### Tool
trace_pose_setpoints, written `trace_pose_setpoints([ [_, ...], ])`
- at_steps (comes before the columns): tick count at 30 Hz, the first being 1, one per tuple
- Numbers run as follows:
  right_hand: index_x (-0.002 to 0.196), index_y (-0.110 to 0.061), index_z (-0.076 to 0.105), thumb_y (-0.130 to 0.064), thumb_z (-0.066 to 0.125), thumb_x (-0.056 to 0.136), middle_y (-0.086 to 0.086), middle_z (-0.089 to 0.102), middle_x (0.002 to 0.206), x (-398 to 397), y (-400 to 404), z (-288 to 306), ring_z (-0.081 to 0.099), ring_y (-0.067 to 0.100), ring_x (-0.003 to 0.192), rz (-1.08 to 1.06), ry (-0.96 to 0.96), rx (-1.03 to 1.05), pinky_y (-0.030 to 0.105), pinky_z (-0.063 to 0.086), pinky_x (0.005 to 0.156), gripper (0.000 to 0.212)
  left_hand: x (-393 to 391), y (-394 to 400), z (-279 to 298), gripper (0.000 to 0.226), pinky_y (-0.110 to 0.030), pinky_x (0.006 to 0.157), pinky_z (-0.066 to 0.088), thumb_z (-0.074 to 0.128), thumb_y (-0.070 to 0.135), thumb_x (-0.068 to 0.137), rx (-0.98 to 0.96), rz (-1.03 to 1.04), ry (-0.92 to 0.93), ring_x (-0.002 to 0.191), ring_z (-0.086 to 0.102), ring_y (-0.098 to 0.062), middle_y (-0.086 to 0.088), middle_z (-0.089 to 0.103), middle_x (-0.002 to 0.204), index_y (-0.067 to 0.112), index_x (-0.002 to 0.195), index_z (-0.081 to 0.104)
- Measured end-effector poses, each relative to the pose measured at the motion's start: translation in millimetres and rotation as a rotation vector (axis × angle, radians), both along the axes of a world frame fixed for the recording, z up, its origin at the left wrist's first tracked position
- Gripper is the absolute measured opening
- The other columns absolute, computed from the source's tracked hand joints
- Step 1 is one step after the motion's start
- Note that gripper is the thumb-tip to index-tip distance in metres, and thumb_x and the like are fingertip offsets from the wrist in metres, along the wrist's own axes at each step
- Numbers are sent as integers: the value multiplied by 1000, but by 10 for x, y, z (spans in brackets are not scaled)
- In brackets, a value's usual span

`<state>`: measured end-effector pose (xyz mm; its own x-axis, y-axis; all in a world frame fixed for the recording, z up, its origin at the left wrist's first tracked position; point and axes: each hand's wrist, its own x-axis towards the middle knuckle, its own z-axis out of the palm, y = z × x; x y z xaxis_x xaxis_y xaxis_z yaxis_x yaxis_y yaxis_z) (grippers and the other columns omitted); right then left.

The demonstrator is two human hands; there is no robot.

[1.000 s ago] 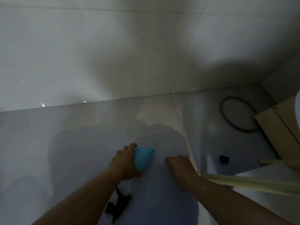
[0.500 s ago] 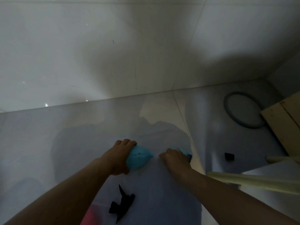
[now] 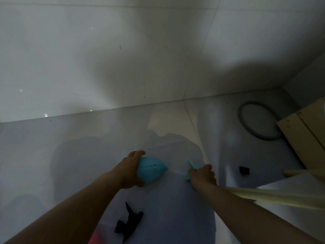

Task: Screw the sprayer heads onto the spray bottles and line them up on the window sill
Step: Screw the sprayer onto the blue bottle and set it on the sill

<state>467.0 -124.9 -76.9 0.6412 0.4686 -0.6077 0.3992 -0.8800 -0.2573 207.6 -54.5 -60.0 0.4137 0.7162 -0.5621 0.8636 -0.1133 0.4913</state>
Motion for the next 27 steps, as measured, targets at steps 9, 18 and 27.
trace_pose_setpoints([
  [9, 96, -6, 74, -35, 73, 84, 13, 71, 92, -303, 164, -176, 69, 29, 85, 13, 314, 159, 35, 49, 67, 32, -32, -34, -69, 99, -41, 104, 48, 94, 26, 63, -96, 77, -130, 119, 51, -26, -4, 43, 136, 32, 143, 36],
  [18, 100, -18, 61, -29, 78, 82, 6, 73, 98, -327, 459, 207, 66, 16, 80, -240, 645, 441, 26, 45, 61, 27, -259, 78, 179, 80, -24, 72, 62, 94, 8, 65, -365, 502, -600, 104, 66, -19, -7, 55, 123, 28, 127, 48],
  [27, 106, -1, 66, -21, 81, 82, 12, 72, 83, -575, 910, 861, 66, 17, 61, -364, 920, 520, 24, 53, 48, 35, -491, 277, 737, 80, -40, 84, 63, 93, 5, 64, -313, 548, -736, 112, 66, -26, -9, 58, 130, 29, 130, 54],
])
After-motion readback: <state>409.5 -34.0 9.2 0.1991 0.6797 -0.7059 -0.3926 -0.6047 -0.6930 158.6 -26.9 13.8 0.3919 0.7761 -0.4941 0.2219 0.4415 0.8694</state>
